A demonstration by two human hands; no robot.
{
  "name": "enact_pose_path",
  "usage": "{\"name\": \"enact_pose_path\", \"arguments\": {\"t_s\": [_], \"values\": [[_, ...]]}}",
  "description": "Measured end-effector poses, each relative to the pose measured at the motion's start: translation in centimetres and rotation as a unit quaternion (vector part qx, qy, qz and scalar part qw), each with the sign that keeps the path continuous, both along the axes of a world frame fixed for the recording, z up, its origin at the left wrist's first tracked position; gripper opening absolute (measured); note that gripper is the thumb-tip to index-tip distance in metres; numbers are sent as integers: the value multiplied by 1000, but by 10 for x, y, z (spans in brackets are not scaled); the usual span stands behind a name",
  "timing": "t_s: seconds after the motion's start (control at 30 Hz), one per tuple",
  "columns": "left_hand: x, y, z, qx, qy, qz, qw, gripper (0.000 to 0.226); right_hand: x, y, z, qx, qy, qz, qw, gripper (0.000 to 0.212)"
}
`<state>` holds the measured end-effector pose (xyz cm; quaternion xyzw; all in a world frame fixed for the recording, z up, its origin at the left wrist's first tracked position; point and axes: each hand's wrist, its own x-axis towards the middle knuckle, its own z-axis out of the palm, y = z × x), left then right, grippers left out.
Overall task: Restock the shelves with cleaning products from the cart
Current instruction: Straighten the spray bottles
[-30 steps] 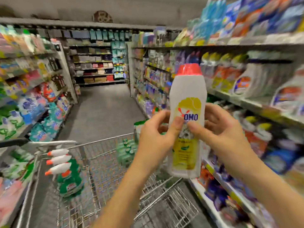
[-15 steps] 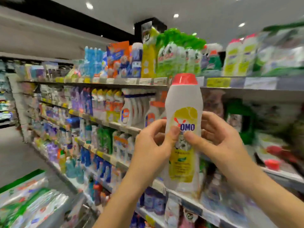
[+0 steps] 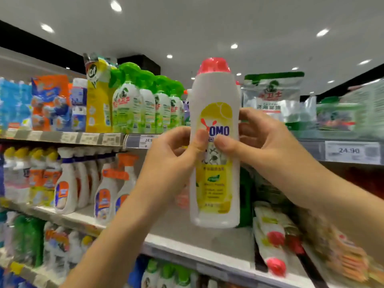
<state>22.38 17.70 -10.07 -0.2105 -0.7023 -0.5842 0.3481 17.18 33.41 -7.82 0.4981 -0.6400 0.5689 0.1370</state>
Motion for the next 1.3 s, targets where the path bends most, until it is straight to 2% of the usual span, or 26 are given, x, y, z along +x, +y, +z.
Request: {"name": "enact_pose_path", "arguments": {"t_s": [0.07,0.13,0.23,0.47,0.67,0.8,0.9,1.0,1.1,1.23,1.3], "values": [[-17,-11,24,6,23,-19,1000,28,-14,-9,27,12,19,-16,1000,48],[-38,-25,49,-15,47,6,999,25,-28,-23,53,15,32,-36,999,44],[-73,-50,81,-45,54,28,997,29,-53,-47,83,21,56,-81,995,32],[-155,-96,133,-112,52,21,992,44,-115,-86,132,63,86,-180,978,26],[-209,-108,157,-192,-10,-27,981,42,-152,-88,171,193,42,-253,947,48],[-240,-110,153,-242,-97,-20,965,34,-186,-92,170,256,10,-266,929,46],[-256,-109,150,-253,-106,-16,961,27,-202,-90,170,288,-13,-258,922,40],[-266,-108,154,-310,-124,-13,942,20,-213,-88,174,322,-6,-263,909,42],[-277,-102,156,-340,-156,3,927,26,-228,-92,174,355,26,-314,880,49],[-301,-91,159,-360,-207,53,908,41,-257,-96,173,379,33,-355,854,42],[-315,-89,162,-377,-207,78,899,39,-273,-97,176,393,28,-376,839,46]]}}
